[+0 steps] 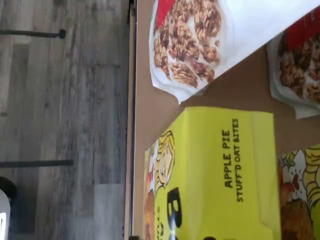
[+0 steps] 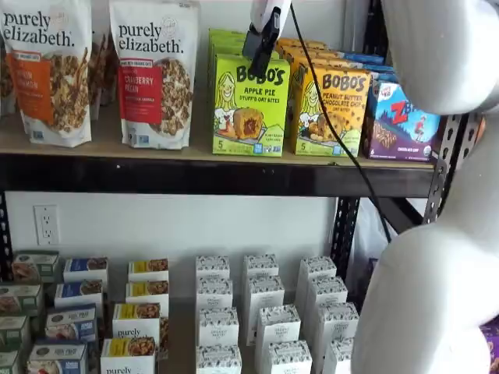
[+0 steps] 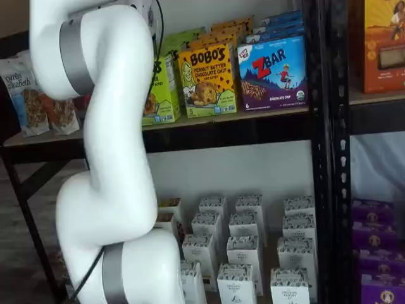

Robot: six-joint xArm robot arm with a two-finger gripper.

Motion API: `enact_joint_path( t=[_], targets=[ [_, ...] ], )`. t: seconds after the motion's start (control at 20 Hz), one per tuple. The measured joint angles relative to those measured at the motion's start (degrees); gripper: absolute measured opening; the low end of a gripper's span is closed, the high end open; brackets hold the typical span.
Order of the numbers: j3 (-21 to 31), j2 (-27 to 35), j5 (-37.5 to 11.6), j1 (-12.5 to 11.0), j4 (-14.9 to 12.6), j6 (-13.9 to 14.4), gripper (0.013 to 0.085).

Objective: Pick the green box on the top shelf, the fourth from the left

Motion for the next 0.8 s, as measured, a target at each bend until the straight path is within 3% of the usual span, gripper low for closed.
enact_joint_path(
  t=[0.8],
  targets=[
    [-1.88, 2.48, 2.63, 1.43, -3.79, 0.70, 0.0850]
  ],
)
